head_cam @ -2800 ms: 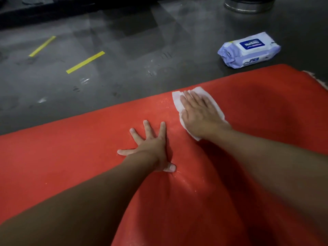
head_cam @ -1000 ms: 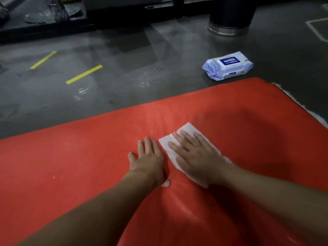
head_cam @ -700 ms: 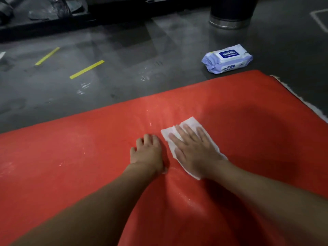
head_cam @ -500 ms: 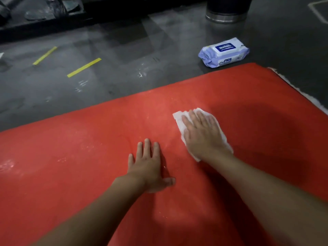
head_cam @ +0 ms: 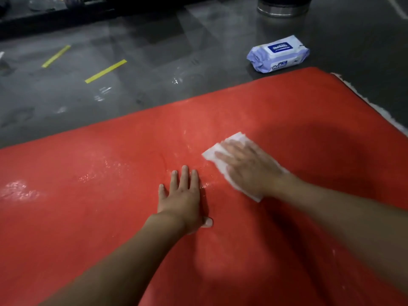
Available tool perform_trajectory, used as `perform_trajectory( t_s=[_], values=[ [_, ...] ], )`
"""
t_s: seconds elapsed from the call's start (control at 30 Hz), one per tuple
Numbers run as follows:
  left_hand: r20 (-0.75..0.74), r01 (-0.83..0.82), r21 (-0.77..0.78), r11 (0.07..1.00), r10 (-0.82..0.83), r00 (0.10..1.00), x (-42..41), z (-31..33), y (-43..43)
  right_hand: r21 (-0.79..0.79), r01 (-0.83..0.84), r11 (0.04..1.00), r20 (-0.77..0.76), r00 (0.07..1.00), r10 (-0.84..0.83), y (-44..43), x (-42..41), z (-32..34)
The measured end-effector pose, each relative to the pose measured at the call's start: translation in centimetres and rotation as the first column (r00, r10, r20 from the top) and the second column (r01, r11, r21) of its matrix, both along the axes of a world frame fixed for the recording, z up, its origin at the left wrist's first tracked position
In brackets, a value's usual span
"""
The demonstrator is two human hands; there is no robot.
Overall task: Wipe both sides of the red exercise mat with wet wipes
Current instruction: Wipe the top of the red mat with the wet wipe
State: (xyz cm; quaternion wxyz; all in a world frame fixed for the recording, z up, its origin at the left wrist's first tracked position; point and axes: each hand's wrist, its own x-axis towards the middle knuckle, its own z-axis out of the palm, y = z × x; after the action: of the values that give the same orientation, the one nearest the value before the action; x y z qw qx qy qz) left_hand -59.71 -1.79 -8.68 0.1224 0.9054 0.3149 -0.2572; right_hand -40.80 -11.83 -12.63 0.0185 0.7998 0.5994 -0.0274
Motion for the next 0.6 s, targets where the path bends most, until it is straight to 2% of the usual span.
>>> perform_trajectory(
  t_s=[0.03, 0.1, 0.13, 0.17, 0.2, 0.27, 0.3, 0.33, 0.4, 0.43, 0.47, 0.53, 0.6],
  values=[
    [0.008, -0.009, 0.006, 1.0, 0.009, 1.0, -0.2, 0.0, -0.4, 0.01, 0.055, 0.998, 0.017, 0.998, -0.055, -0.2, 0.8, 0.5],
    [0.016, -0.02, 0.017, 1.0, 0.02, 1.0, -0.2, 0.1, -1.0, 0.021, 0.298, 0.954, -0.018, 0.955, -0.297, 0.1, -0.3, 0.3],
    [0.022, -0.023, 0.02, 1.0, 0.023, 0.999, -0.1, 0.1, -1.1, 0.043, 0.347, 0.937, -0.048, 0.937, -0.345, 0.4, -1.9, -0.2],
    [0.03, -0.025, 0.022, 0.999, 0.024, 0.999, -0.2, 0.2, -1.2, 0.057, 0.305, 0.951, -0.062, 0.952, -0.301, 0.3, -3.6, -0.6],
    [0.041, -0.019, 0.021, 1.0, 0.018, 0.999, -0.3, 0.2, -1.2, 0.052, 0.194, 0.98, -0.05, 0.98, -0.191, -0.3, -4.6, -0.7],
    [0.085, -0.009, 0.037, 0.999, 0.005, 0.996, -1.0, -0.2, -1.2, -0.013, -0.016, 1.0, -0.051, 0.999, 0.015, -1.8, -2.9, -0.2],
    [0.103, -0.008, 0.048, 0.999, 0.003, 0.995, -1.5, -0.3, -1.4, -0.017, -0.034, 0.999, -0.033, 0.999, 0.033, -2.0, -1.1, 0.0],
    [0.111, 0.002, 0.045, 0.999, -0.007, 0.994, -1.9, -0.4, -1.5, -0.016, 0.036, 0.999, -0.017, 0.999, -0.036, -2.0, -0.1, 0.4],
    [0.095, 0.025, 0.003, 1.0, -0.025, 0.995, -2.1, -0.3, -1.5, -0.002, 0.315, 0.949, -0.049, 0.948, -0.314, -1.6, -1.0, 0.2],
    [0.068, 0.034, -0.025, 0.999, -0.032, 0.997, -2.1, -0.2, -1.4, 0.023, 0.367, 0.93, -0.068, 0.929, -0.365, -1.2, -2.9, -0.4],
    [0.028, 0.044, -0.052, 0.998, -0.042, 0.999, -2.1, 0.0, -1.3, 0.038, 0.321, 0.946, -0.074, 0.945, -0.318, -1.0, -5.0, -0.7],
    [-0.045, 0.067, -0.072, 0.995, -0.07, 0.997, -2.0, 0.2, -1.4, 0.024, 0.093, 0.995, -0.071, 0.993, -0.091, -2.3, -6.9, -0.8],
    [-0.053, 0.054, -0.046, 0.997, -0.056, 0.997, -2.0, 0.2, -1.8, -0.002, -0.042, 0.999, -0.047, 0.998, 0.042, -3.3, -4.4, -0.2]
  ],
)
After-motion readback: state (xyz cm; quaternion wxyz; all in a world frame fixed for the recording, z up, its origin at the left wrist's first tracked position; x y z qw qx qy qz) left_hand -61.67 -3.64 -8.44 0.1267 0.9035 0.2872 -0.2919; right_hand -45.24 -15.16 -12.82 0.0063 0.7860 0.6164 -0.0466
